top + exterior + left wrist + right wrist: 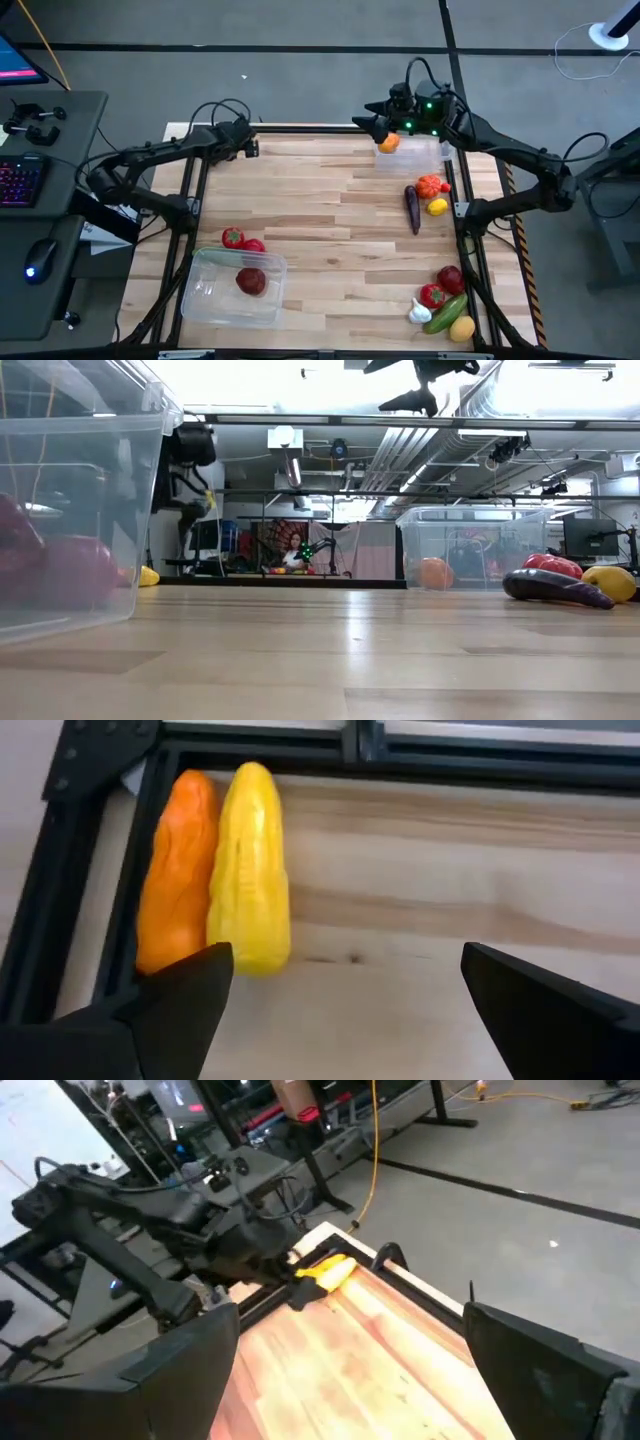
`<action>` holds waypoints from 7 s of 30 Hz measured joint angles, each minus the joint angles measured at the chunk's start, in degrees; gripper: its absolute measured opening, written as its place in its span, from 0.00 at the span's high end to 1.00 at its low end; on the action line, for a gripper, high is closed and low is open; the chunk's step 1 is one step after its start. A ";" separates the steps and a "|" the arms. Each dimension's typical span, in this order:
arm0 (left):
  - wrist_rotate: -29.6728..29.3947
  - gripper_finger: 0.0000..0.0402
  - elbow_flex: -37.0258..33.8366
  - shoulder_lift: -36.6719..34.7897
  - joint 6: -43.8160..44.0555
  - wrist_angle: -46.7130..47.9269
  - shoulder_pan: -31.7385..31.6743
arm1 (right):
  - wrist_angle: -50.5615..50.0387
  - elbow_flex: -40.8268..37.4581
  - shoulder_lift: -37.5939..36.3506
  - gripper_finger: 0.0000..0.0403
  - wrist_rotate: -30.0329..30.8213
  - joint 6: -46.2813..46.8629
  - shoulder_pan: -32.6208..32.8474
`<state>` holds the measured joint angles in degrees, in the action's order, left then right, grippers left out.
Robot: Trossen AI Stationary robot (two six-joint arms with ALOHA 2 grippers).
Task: Sort produce into baskets
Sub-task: Put the yellow corn into the bottom transparent bin, then put the left red tomato into the bottom transparent bin
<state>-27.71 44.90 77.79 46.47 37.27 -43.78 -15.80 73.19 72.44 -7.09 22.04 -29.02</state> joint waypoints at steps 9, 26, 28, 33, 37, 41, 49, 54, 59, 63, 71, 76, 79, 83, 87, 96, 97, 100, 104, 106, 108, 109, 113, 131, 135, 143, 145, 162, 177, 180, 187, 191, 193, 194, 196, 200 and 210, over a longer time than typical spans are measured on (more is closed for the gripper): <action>-0.70 0.15 -0.08 6.12 -0.63 -1.89 -5.55 | -0.25 0.00 0.00 0.06 0.55 2.87 0.00; 0.09 0.19 -0.02 12.66 0.39 -8.57 -7.57 | -0.17 0.00 0.00 0.06 0.53 4.07 0.15; -0.06 0.21 -0.02 13.05 2.08 -9.11 -7.57 | -0.18 0.00 0.00 0.06 0.52 4.07 0.15; -0.45 0.29 -0.02 14.39 4.45 -8.63 -6.96 | -0.14 0.00 0.00 0.06 0.49 4.07 0.15; -1.45 0.37 -0.02 15.24 6.02 -8.54 -6.34 | -0.19 0.00 0.00 0.06 -0.07 4.07 0.15; -2.20 0.47 -0.02 15.26 7.95 -8.96 -6.35 | -0.21 0.00 0.00 0.06 -0.26 4.07 0.15; 0.21 0.70 0.31 14.78 8.97 -8.29 -6.17 | -0.39 -0.04 -0.74 0.06 -3.58 4.04 0.13; 2.03 0.70 0.29 10.53 8.94 -5.07 -2.88 | -0.88 -0.04 -3.32 0.06 -5.59 3.68 0.13; 2.48 0.70 0.29 1.72 8.72 -3.62 4.04 | -1.71 -0.05 -7.23 0.06 -6.46 3.08 0.13; 2.69 0.70 0.29 -5.92 8.62 -5.99 13.12 | -4.97 -0.07 -10.89 0.06 -6.57 0.30 0.13; 3.92 0.70 0.29 -11.09 5.88 -25.89 32.30 | -9.13 -0.07 -16.66 0.06 -5.97 -1.55 0.15; 7.79 0.70 3.94 -5.38 -1.32 -35.47 37.07 | -8.70 -0.07 -17.51 0.06 -4.83 -0.18 0.15; 11.75 0.70 9.85 0.44 -10.58 -35.31 37.57 | -8.75 -0.07 -17.24 0.06 -4.85 -0.22 0.15; 16.41 0.70 19.27 8.18 -22.46 -30.48 36.68 | -8.78 -0.07 -16.64 0.06 -4.76 0.44 0.17; 19.66 0.70 27.33 12.13 -30.93 -19.40 36.23 | -8.75 -0.07 -16.60 0.06 -4.68 2.02 0.17; 19.72 0.66 29.83 8.03 -41.17 -11.42 37.23 | -8.75 -0.07 -16.59 0.06 -3.49 2.55 0.17; 19.70 0.67 29.82 7.51 -41.90 -11.44 37.21 | -8.75 -0.07 -16.59 0.06 -2.81 2.54 0.17; 19.69 0.68 29.82 6.16 -43.73 -11.88 37.04 | -8.62 -0.07 -16.59 0.06 -2.10 2.54 0.17; 19.65 0.67 29.83 5.44 -46.07 -12.10 37.01 | -8.52 -0.07 -16.59 0.06 -2.14 3.70 0.17; 19.77 0.66 29.82 5.52 -46.73 -11.97 37.01 | -8.52 -0.07 -16.59 0.06 -2.14 4.77 0.17; 21.41 0.66 29.83 5.49 -47.43 -11.00 37.01 | -8.76 -0.07 -16.59 0.06 -2.15 4.96 0.17; 23.08 0.66 29.84 5.42 -47.66 -9.86 37.03 | -9.07 -0.07 -16.59 0.06 -2.16 4.89 0.17; 31.24 0.66 29.76 2.68 -44.63 -0.29 38.39 | -11.03 -0.07 -16.59 0.06 -2.16 4.63 0.17; 30.42 0.66 29.84 -6.93 20.36 12.70 77.35 | -25.64 -0.07 -16.59 0.06 -9.92 1.46 0.15; 33.40 0.66 29.84 -4.96 25.79 16.74 84.14 | -25.52 -0.07 -16.59 0.06 -13.29 2.09 0.17; 34.26 0.60 29.84 -0.24 19.00 26.17 89.64 | -24.37 -0.07 -16.59 0.06 -13.91 6.81 1.93; 34.99 0.55 29.84 0.57 15.91 26.36 89.71 | -23.04 -0.07 -16.59 0.06 -13.94 7.81 3.42; 29.64 0.25 29.84 -4.36 -2.75 36.14 74.08 | -18.70 -0.07 -16.47 0.06 -4.69 12.63 13.59; 20.40 0.25 21.85 -1.37 5.82 44.70 42.94 | -25.84 -0.07 -14.95 0.06 -2.01 14.05 13.77; 21.16 0.25 17.88 -2.44 11.14 40.51 45.11 | -28.48 -0.07 -14.95 0.06 -1.42 14.06 13.77; 22.48 0.25 11.66 -2.92 20.30 33.48 49.93 | -29.63 -0.07 -14.95 0.06 -1.25 14.04 13.77; 25.43 0.25 10.17 -2.92 20.55 32.45 51.54 | -29.64 -0.07 -14.96 0.06 -1.25 13.98 13.77; 25.59 0.25 10.08 -2.90 20.51 32.36 51.92 | -29.65 -0.07 -14.97 0.06 -1.22 13.68 13.77; 25.66 0.25 10.10 -2.90 20.57 32.03 52.08 | -29.68 -0.07 -14.95 0.06 -1.22 13.61 13.77; 25.66 0.25 10.13 -2.92 21.76 32.01 52.10 | -29.82 -0.07 -14.97 0.06 -1.20 13.53 13.77; 25.62 0.25 10.13 -2.92 20.22 32.01 52.14 | -29.86 -0.07 -14.97 0.06 -1.20 13.53 13.77; 25.29 0.14 10.13 -2.92 16.02 32.31 52.05 | -29.87 -0.07 -14.97 0.06 -1.05 13.52 13.77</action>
<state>-2.41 55.02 74.87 62.49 69.58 8.27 -45.67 73.12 57.47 -8.14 35.56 -15.25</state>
